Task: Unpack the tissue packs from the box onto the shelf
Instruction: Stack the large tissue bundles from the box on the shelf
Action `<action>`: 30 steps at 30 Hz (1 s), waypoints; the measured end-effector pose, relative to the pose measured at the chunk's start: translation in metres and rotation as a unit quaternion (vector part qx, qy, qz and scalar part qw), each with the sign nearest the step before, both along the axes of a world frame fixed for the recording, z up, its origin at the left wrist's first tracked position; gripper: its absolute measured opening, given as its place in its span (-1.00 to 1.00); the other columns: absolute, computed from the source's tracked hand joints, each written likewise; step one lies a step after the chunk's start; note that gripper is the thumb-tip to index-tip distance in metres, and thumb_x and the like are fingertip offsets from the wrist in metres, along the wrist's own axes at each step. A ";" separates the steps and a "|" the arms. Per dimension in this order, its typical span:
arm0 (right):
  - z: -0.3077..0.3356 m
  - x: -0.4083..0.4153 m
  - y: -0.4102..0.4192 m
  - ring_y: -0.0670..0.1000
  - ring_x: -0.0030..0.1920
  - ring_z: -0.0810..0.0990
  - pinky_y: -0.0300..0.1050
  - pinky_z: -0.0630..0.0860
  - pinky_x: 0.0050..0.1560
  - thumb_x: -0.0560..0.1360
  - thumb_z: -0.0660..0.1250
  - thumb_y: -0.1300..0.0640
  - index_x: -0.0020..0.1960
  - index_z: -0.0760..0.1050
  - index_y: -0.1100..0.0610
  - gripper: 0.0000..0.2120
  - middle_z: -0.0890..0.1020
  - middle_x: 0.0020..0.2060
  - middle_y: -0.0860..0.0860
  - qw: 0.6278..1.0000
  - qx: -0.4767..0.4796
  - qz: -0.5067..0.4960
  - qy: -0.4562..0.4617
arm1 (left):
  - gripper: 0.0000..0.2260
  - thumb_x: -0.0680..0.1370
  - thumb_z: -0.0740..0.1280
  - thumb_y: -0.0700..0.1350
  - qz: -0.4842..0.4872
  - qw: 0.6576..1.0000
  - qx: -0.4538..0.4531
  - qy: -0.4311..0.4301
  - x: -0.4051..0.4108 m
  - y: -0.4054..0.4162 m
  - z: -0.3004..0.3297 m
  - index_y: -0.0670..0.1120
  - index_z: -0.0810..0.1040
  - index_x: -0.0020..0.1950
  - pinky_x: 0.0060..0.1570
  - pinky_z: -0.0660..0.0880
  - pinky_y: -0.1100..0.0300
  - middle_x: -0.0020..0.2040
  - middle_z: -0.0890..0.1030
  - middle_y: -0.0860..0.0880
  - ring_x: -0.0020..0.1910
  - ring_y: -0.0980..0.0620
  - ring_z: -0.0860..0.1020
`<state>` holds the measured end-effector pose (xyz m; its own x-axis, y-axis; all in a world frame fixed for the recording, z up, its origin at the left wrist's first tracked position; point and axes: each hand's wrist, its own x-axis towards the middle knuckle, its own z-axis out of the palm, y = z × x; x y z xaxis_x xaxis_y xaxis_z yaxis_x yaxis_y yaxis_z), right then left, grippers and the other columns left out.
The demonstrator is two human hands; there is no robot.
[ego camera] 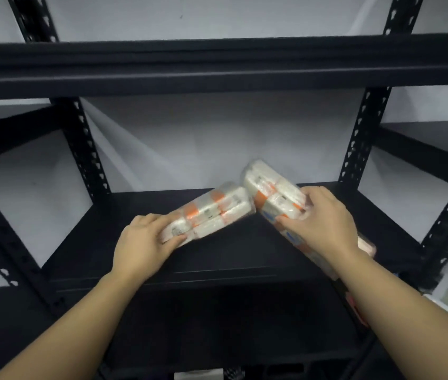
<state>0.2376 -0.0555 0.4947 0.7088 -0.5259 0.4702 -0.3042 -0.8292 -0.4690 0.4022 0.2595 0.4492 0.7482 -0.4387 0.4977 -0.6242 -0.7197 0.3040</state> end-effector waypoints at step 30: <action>-0.026 0.047 -0.041 0.05 0.09 0.57 0.04 0.47 0.11 0.22 0.57 -0.39 0.30 0.50 -0.04 -0.22 0.54 0.06 -0.07 0.975 -0.177 0.058 0.117 | -0.22 0.43 0.15 0.57 -0.043 0.973 0.197 0.111 0.072 -0.023 0.001 0.31 0.25 0.60 0.58 0.12 -0.16 0.64 0.27 0.09 0.61 -0.07 0.22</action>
